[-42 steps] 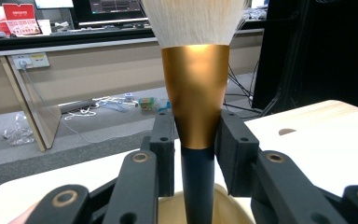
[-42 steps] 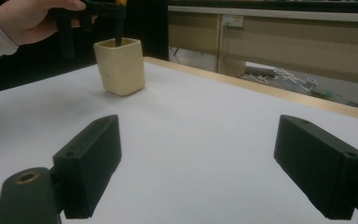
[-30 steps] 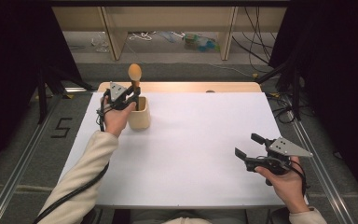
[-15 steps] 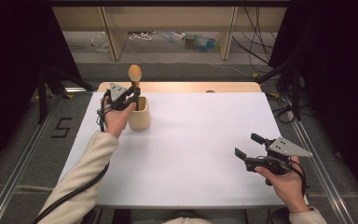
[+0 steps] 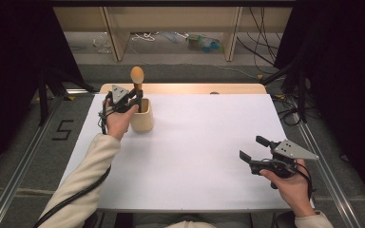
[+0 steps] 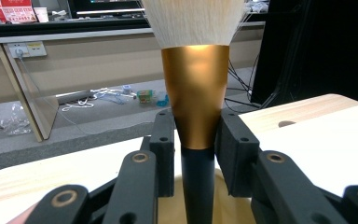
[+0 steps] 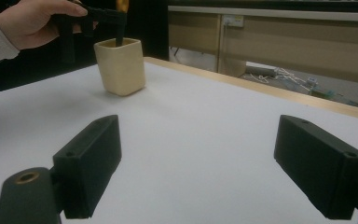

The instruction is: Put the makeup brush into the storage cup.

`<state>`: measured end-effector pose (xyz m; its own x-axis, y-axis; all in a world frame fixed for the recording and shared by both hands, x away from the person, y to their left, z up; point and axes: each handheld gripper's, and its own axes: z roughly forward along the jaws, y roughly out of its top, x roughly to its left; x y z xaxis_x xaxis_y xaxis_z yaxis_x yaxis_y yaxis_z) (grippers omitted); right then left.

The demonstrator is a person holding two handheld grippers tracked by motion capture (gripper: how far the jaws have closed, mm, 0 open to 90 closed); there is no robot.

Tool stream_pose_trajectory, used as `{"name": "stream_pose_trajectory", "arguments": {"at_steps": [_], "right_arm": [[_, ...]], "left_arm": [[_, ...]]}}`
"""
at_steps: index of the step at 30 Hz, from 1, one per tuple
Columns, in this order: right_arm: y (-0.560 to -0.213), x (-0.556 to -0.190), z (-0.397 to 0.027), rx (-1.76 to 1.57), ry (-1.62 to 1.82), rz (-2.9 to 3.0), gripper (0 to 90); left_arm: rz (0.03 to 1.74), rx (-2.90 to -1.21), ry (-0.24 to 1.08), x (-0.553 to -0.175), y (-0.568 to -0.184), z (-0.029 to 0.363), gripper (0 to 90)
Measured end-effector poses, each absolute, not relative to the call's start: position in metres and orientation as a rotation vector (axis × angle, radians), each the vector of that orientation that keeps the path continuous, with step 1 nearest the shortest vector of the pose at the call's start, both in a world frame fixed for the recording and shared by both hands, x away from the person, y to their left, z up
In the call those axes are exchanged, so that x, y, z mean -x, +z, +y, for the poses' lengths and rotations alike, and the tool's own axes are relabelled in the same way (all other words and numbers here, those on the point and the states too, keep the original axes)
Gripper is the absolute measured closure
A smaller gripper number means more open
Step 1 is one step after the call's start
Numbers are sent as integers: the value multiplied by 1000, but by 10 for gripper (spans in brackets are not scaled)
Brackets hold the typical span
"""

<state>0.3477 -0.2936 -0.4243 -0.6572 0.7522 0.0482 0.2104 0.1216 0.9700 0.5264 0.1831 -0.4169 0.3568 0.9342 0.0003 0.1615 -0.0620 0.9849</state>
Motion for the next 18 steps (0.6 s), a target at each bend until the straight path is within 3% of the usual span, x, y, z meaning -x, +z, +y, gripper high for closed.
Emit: {"name": "stream_pose_trajectory", "arguments": {"at_steps": [5,7,8,9,10,12,18], "right_arm": [[-424,-348,-293,-928,1562,1947,159],[-424,-347,-294,-926,1555,1950,159],[-424,-347,-294,-925,1555,1951,159],[-424,-347,-294,-922,1555,1952,159],[-424,-347,-294,-922,1555,1952,159],[-424,-347,-294,-924,1556,1953,159],[-424,-347,-294,-922,1562,1946,159]], "left_arm": [[1050,-1500,841,-527,-418,185,689],[1044,-1474,816,-527,-419,186,466],[1040,-1464,805,-527,-418,186,466],[1025,-1457,790,-527,-416,187,198],[1022,-1457,797,-526,-414,188,198],[1004,-1464,804,-524,-411,189,71],[973,-1462,802,-517,-406,190,21]]}}
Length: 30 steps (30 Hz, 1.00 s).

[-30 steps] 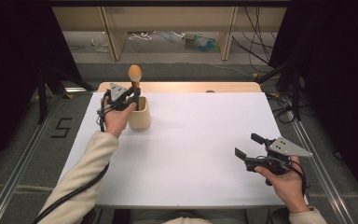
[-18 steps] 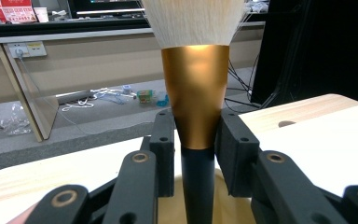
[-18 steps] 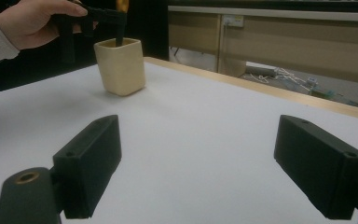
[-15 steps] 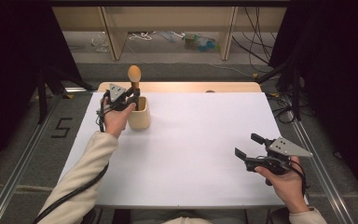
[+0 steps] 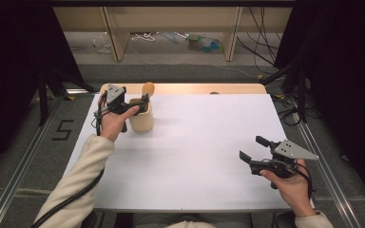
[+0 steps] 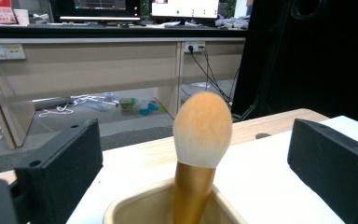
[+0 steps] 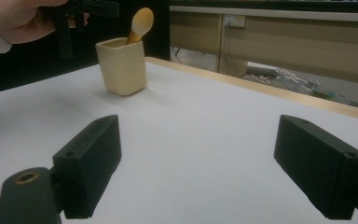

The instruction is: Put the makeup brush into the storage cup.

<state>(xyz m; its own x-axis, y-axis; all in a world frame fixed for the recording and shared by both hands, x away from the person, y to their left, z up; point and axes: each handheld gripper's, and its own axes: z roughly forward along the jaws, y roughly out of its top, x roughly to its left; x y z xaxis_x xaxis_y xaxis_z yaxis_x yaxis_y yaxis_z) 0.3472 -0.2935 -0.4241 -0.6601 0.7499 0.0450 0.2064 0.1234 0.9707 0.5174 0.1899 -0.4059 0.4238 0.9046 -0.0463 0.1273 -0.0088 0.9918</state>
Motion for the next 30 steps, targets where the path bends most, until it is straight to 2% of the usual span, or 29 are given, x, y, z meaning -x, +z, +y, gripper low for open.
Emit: {"name": "stream_pose_trajectory", "arguments": {"at_steps": [21,30], "right_arm": [[-424,-347,-294,-916,1540,1949,158],[-423,-346,-294,-917,1542,1948,158]], "left_arm": [[857,-1486,778,-484,-402,202,1],[860,-1491,712,-467,-404,198,2]]}}
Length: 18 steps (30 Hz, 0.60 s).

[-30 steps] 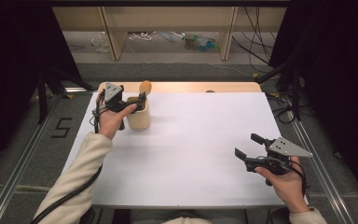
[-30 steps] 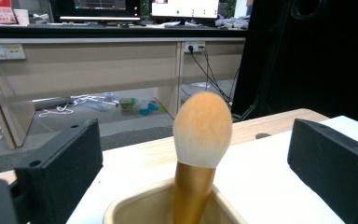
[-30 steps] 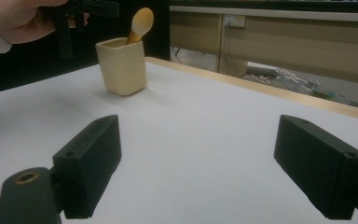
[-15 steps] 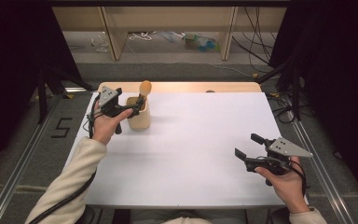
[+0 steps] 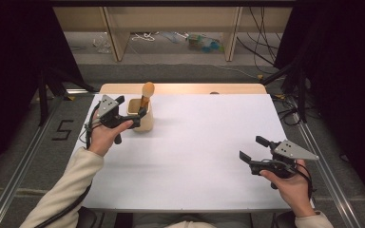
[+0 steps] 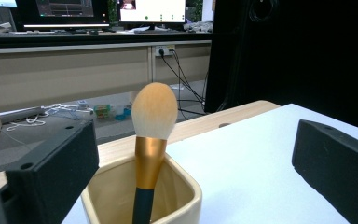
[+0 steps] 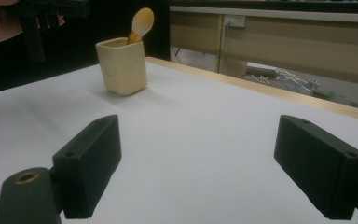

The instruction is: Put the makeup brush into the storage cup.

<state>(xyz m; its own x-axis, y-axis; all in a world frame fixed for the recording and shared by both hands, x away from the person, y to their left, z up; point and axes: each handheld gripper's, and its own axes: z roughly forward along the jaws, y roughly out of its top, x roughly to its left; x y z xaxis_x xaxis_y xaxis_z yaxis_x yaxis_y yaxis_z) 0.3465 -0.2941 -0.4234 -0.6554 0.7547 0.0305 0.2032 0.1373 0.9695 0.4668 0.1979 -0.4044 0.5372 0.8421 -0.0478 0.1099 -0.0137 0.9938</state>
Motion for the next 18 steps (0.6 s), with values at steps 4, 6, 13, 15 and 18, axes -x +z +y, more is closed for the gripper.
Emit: {"name": "stream_pose_trajectory", "arguments": {"at_steps": [4,6,13,15,18], "right_arm": [[-424,-347,-294,-917,1541,1948,158],[-423,-346,-294,-919,1543,1947,158],[-423,-347,-294,-915,1541,1950,158],[-423,-347,-294,-916,1543,1948,158],[-423,-347,-294,-916,1542,1948,158]], "left_arm": [[843,-1498,706,-461,-403,199,5],[842,-1487,692,-459,-403,199,10],[808,-1513,681,-447,-401,201,3],[797,-1511,676,-442,-401,202,0],[789,-1525,667,-434,-402,203,0]]}}
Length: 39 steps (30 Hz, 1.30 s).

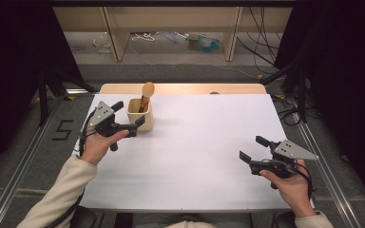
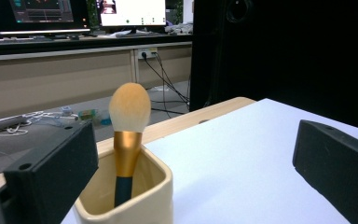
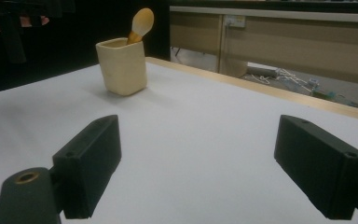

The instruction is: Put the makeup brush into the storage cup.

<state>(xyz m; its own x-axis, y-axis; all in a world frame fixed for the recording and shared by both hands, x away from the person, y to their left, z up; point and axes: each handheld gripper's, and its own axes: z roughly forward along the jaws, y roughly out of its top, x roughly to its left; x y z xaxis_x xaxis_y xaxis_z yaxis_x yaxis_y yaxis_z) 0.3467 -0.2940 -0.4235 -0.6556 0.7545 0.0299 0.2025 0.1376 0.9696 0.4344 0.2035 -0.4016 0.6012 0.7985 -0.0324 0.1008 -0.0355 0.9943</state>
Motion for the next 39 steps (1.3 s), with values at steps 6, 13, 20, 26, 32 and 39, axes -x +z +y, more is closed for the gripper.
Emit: {"name": "stream_pose_trajectory", "arguments": {"at_steps": [6,13,20,26,32,39], "right_arm": [[-423,-347,-294,-915,1542,1954,158],[-423,-347,-294,-914,1541,1948,158],[-424,-347,-294,-913,1541,1949,158],[-423,-347,-294,-916,1533,1953,158],[-423,-346,-294,-916,1533,1953,158],[-423,-346,-294,-914,1537,1954,158]], "left_arm": [[775,-1537,649,-424,-405,207,0],[761,-1547,640,-416,-408,206,0],[758,-1554,637,-408,-410,209,0],[575,-1660,789,-412,-407,221,0],[571,-1653,782,-406,-408,221,0],[568,-1643,772,-399,-409,221,0]]}}
